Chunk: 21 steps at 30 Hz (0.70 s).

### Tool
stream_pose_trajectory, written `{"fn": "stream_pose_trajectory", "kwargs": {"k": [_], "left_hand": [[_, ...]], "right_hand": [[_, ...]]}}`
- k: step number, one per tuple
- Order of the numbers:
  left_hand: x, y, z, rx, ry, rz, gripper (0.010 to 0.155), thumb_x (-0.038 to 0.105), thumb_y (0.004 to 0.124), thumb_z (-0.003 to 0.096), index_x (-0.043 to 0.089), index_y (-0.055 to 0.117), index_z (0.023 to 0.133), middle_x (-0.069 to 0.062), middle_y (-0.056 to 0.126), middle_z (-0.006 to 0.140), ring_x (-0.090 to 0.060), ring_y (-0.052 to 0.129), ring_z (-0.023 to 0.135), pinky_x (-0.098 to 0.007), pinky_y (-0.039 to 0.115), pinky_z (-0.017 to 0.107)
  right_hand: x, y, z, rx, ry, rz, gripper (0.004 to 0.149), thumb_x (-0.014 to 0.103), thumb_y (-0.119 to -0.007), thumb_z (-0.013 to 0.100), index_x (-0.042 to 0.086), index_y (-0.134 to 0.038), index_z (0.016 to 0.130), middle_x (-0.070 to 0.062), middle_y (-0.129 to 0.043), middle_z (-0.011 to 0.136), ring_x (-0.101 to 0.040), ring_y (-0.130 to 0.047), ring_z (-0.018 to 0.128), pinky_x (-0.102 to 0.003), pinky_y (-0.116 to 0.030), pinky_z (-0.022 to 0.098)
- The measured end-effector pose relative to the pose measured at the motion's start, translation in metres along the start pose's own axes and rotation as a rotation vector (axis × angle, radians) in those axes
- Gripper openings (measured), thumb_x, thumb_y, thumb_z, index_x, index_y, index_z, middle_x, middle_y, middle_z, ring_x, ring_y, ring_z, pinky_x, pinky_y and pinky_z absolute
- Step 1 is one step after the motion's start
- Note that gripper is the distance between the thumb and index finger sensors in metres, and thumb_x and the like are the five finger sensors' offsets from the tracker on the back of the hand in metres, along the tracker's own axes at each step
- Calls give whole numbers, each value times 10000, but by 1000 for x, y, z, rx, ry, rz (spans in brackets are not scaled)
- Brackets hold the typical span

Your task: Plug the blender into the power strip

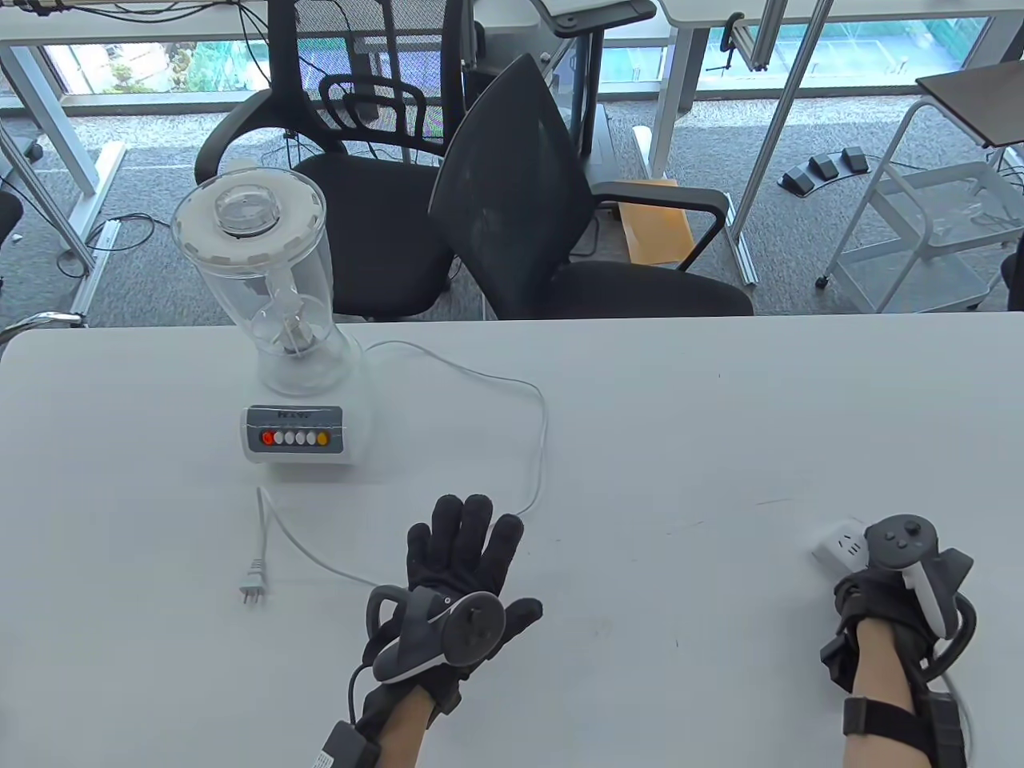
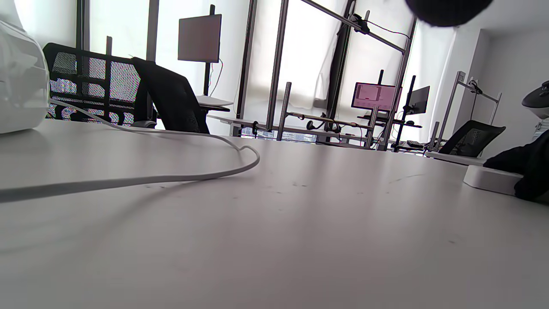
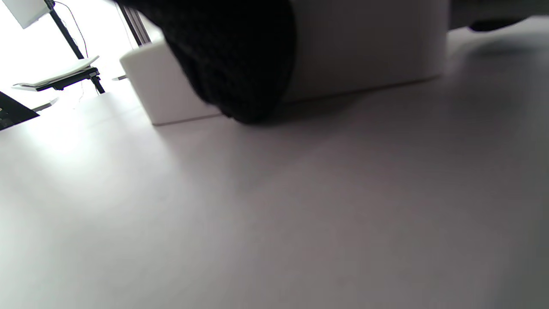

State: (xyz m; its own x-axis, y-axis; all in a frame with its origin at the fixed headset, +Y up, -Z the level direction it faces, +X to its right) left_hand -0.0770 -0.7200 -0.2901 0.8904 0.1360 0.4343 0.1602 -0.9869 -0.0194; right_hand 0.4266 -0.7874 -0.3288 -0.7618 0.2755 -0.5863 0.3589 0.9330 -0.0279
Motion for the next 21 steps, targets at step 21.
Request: {"fn": "stream_pose_trajectory", "kwargs": {"k": [21], "left_hand": [[-4, -2, 0, -2, -9, -7, 942, 707, 576, 463, 294, 11, 1094, -180, 93, 1228, -522, 129, 1119, -751, 311, 741]], "right_hand": [[114, 31, -45, -191, 354, -142, 859, 139, -912, 357, 162, -479, 1099, -265, -551, 1087, -664, -509, 954, -820, -622, 524]]}}
Point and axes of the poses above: the tracker on the back of each hand, its own x axis roughly to the thumb side, its own z axis roughly from the wrist to the fingertips, y = z × x, the point moved 5 cm from there along z, roughly from the wrist to the fingertips
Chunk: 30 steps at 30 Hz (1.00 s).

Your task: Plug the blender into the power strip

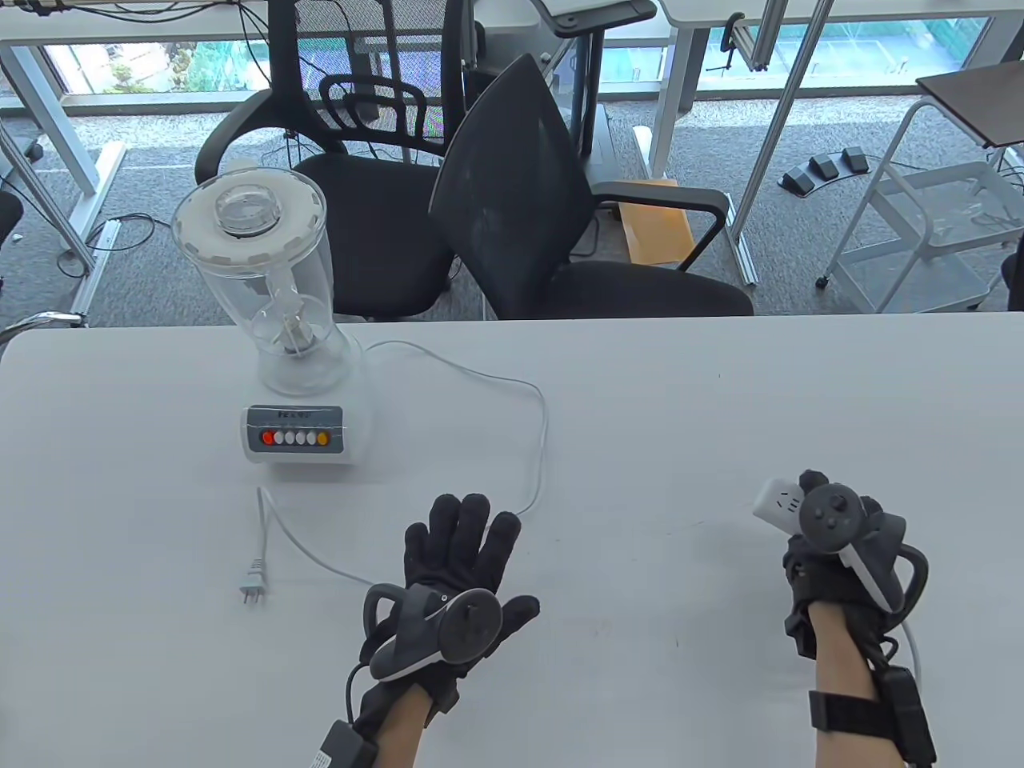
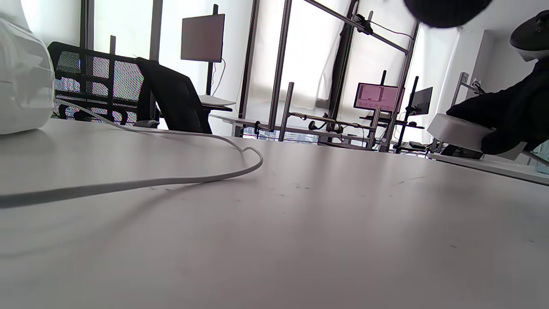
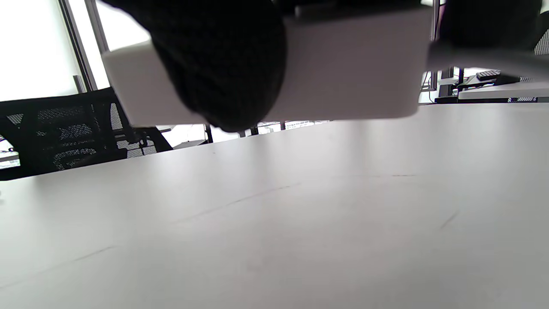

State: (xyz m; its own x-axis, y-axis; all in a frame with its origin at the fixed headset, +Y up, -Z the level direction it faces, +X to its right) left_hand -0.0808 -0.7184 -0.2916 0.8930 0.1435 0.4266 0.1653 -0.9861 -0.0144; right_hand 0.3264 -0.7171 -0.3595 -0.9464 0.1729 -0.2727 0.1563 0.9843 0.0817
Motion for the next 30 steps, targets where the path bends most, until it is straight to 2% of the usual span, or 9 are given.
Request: {"fn": "stream_pose_trajectory", "kwargs": {"k": [10, 13, 23, 30], "left_hand": [[-2, -1, 0, -4, -7, 5, 938, 704, 578, 465, 294, 16, 1094, -178, 101, 1230, -524, 139, 1120, -749, 318, 741], [-2, -2, 0, -4, -9, 5, 938, 703, 579, 465, 292, 17, 1095, -181, 103, 1230, -524, 141, 1119, -749, 319, 741], [-2, -2, 0, -4, -8, 1, 933, 697, 581, 468, 293, 19, 1095, -179, 103, 1230, -522, 144, 1121, -748, 321, 741], [-4, 0, 1, -15, -10, 2, 925, 686, 584, 475, 293, 21, 1094, -181, 105, 1229, -523, 148, 1120, -745, 327, 742]], "right_hand": [[69, -8, -13, -32, 217, -55, 859, 152, -907, 356, 170, -473, 1097, -246, -564, 1088, -647, -541, 954, -802, -658, 521], [94, -15, -20, 2, 301, -72, 859, 155, -903, 359, 178, -469, 1100, -241, -563, 1093, -642, -548, 957, -797, -669, 523], [176, -42, -57, 70, 588, -164, 857, 166, -889, 359, 198, -461, 1101, -227, -570, 1099, -628, -572, 961, -781, -701, 521], [208, -54, -82, 53, 686, -176, 858, 165, -884, 353, 194, -460, 1098, -227, -578, 1095, -627, -588, 953, -782, -715, 499]]}}
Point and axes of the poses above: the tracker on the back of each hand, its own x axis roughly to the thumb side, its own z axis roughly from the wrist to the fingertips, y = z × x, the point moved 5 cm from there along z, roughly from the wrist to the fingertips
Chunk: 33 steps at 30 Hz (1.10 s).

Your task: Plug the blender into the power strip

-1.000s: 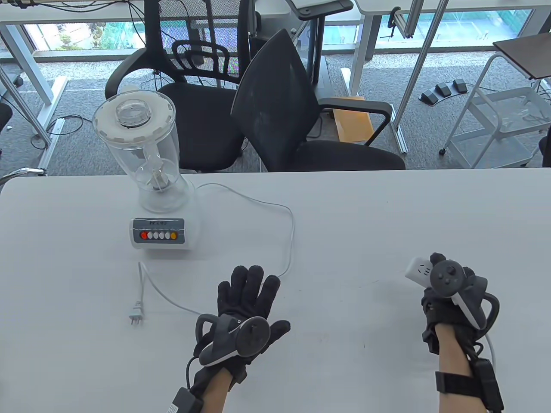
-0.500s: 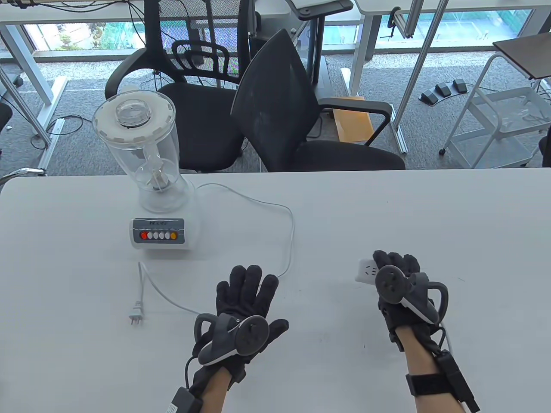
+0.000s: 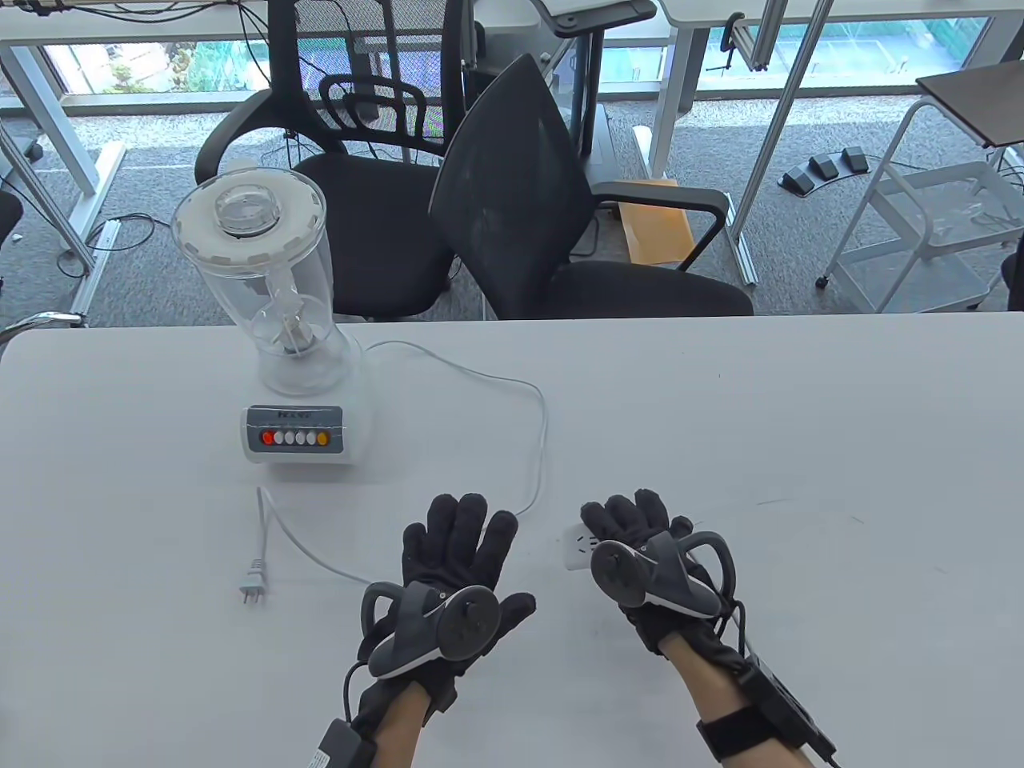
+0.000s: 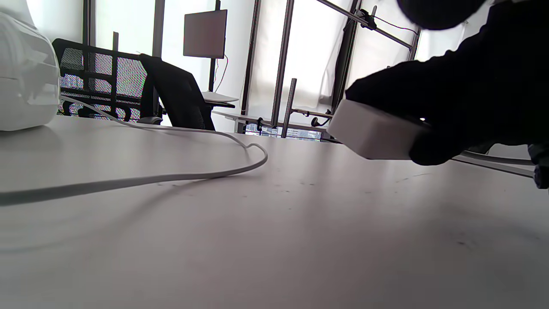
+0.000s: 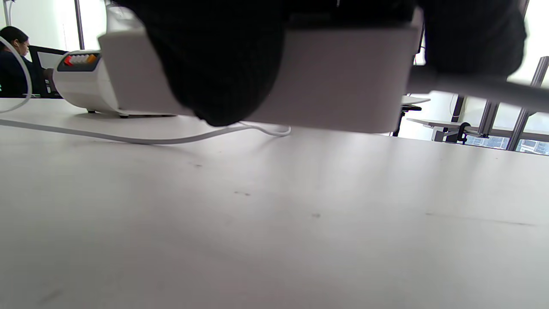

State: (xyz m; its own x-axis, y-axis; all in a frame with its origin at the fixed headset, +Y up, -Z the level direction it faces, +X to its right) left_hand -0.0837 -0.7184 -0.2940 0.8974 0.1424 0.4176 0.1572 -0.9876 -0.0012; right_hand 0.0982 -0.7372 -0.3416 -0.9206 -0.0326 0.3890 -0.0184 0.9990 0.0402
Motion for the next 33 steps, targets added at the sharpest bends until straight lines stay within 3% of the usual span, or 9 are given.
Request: {"fn": "stream_pose_trajectory", "kwargs": {"k": [12, 18, 25, 33], "left_hand": [[0, 0, 0, -7, -8, 4, 919, 679, 587, 479, 292, 24, 1094, -180, 106, 1228, -523, 152, 1119, -741, 334, 743], [-5, -1, -1, -5, -26, 6, 917, 674, 590, 481, 290, 30, 1096, -183, 107, 1227, -524, 154, 1118, -739, 337, 743], [-32, -24, -12, 127, -112, -49, 901, 665, 599, 481, 291, 85, 1120, -168, 180, 1238, -505, 207, 1134, -726, 369, 751], [-95, -50, -41, 313, -356, -132, 869, 651, 611, 484, 272, 186, 1140, -169, 277, 1242, -502, 307, 1140, -716, 417, 747]], "right_hand": [[7, -41, 3, 189, 45, 36, 840, 187, -862, 373, 154, -450, 1105, -239, -588, 1094, -619, -613, 945, -751, -740, 502], [5, -45, 5, 261, 47, 92, 833, 178, -848, 390, 154, -428, 1109, -247, -546, 1107, -625, -550, 958, -763, -693, 517], [4, -46, 5, 272, 47, 102, 834, 172, -835, 398, 156, -403, 1112, -260, -506, 1112, -628, -501, 966, -771, -664, 527], [4, -45, 4, 268, 47, 109, 841, 173, -838, 400, 162, -393, 1113, -257, -494, 1113, -622, -487, 972, -771, -651, 536]]}}
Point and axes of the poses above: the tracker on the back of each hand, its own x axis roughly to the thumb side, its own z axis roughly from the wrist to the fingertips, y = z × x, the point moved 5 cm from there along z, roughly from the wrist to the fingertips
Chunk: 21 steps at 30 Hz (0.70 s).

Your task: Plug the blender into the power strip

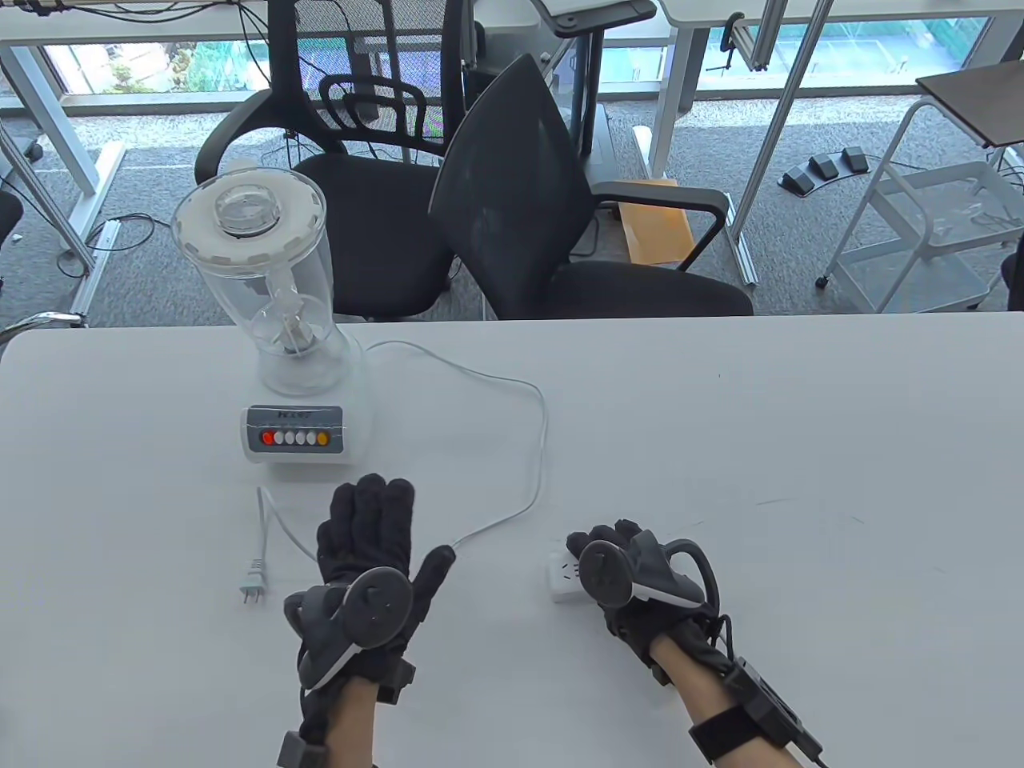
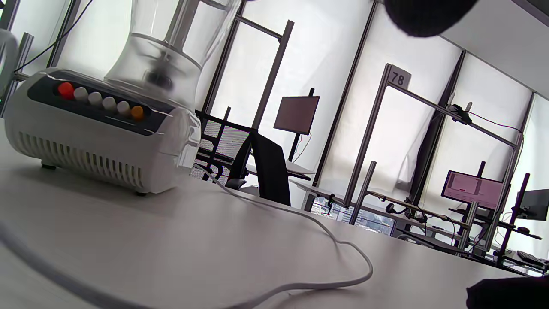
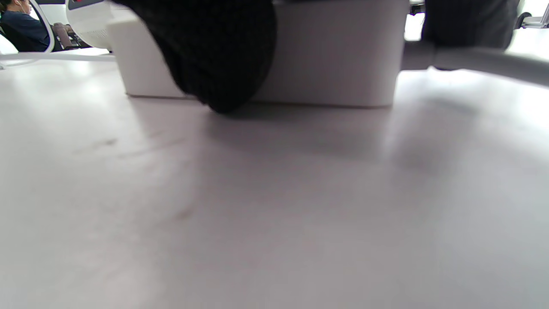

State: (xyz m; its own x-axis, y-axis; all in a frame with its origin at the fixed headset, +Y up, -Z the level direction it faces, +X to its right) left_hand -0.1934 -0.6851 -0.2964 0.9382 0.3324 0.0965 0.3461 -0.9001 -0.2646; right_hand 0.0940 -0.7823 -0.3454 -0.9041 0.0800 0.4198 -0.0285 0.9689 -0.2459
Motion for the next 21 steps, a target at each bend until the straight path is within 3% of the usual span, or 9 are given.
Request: {"fn": "stream_pose_trajectory", "kwargs": {"k": [8, 21], "left_hand": [[-58, -24, -8, 91, -231, -72, 854, 634, 614, 498, 241, 228, 1150, -189, 315, 1238, -522, 341, 1129, -730, 418, 732], [-117, -27, -18, 75, -476, -152, 740, 489, 609, 550, 208, 279, 1149, -206, 323, 1229, -537, 335, 1117, -740, 393, 726]], "right_hand": [[0, 0, 0, 2, 2, 2, 843, 173, -839, 400, 163, -390, 1113, -258, -494, 1112, -621, -481, 973, -772, -649, 538], [-2, -1, 0, 12, 11, 35, 846, 166, -838, 406, 160, -378, 1117, -258, -466, 1119, -620, -446, 982, -780, -620, 550]]}}
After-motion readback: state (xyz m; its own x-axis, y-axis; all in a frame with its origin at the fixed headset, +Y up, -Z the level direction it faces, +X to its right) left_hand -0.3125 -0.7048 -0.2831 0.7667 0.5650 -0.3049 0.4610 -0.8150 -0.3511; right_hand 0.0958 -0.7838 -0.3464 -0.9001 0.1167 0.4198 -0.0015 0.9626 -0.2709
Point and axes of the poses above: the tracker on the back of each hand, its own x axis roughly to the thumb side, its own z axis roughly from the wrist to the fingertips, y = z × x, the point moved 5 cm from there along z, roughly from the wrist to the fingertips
